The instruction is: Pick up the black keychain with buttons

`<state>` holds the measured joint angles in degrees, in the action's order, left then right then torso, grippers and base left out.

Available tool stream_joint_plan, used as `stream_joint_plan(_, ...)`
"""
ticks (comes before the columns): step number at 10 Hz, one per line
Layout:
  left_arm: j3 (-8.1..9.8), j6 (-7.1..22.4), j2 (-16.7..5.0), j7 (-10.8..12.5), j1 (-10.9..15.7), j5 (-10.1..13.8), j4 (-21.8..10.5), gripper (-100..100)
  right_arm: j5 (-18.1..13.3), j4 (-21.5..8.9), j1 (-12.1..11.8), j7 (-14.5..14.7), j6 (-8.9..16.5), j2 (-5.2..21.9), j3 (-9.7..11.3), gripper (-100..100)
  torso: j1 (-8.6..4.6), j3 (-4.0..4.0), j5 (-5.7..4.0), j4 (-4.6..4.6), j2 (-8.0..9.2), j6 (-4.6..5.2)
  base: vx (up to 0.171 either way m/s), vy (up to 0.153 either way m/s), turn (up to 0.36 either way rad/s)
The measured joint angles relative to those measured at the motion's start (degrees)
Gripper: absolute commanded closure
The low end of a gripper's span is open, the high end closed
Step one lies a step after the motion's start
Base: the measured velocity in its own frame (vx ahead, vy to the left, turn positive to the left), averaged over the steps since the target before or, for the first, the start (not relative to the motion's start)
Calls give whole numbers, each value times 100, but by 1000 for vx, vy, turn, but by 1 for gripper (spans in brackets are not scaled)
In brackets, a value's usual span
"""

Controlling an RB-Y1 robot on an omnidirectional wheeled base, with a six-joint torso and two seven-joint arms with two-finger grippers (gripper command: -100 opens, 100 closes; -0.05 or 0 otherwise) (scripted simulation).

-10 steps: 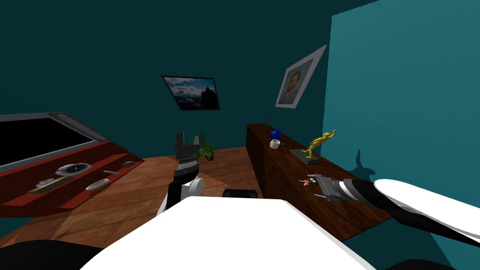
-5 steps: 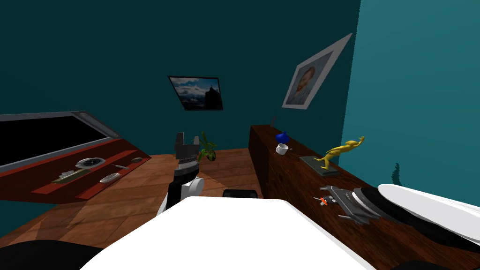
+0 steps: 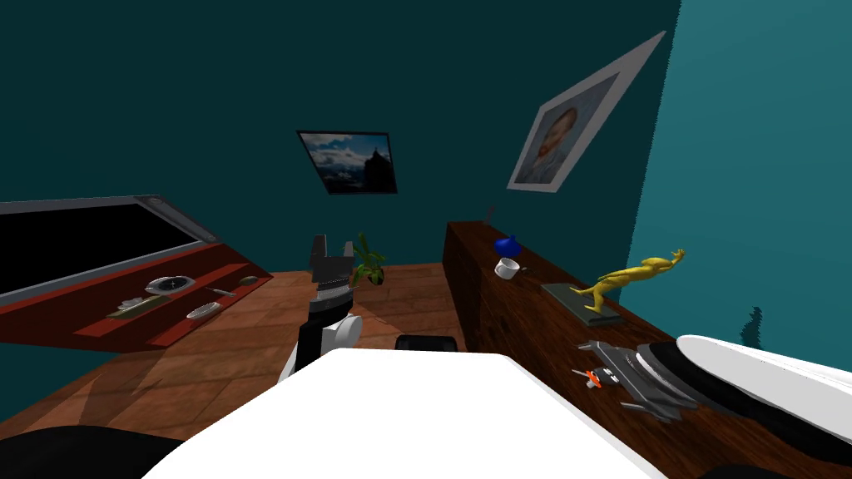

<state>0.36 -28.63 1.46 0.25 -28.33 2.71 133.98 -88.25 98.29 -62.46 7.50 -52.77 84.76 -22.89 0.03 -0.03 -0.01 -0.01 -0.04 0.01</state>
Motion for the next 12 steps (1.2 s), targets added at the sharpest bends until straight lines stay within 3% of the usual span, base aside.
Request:
stream_joint_plan(2,0,0,0,0,0,0,0,0,-94,-79,13,95,196,-196,232,-100,0,0,0,0,-1,1,21,-1,52)
stream_joint_plan(3,0,0,0,0,0,0,0,0,-102,-81,7,109,218,-209,239,100,1,1,1,1,2,1,0,0,0)
stream_joint_plan(7,0,0,0,0,0,0,0,0,-104,-82,4,112,210,-205,239,100,-6,0,-7,1,0,-2,-1,-1,-3)
stream_joint_plan(8,0,0,0,0,0,0,0,0,-103,-82,4,111,210,-206,239,0,-6,0,-7,1,-1,-3,0,0,0)
stream_joint_plan(9,0,0,0,0,0,0,0,0,-103,-82,4,110,210,-206,239,100,-6,0,-7,1,-1,-3,-20,3,-142)
stream_joint_plan(11,0,0,0,0,0,0,0,0,-6,26,-25,0,15,10,-34,100,1,6,-4,3,10,-1,-25,3,-66)
stream_joint_plan(12,0,0,0,0,0,0,0,0,-5,34,-23,-20,1,19,-41,0,-2,4,-6,2,7,-1,0,0,0)
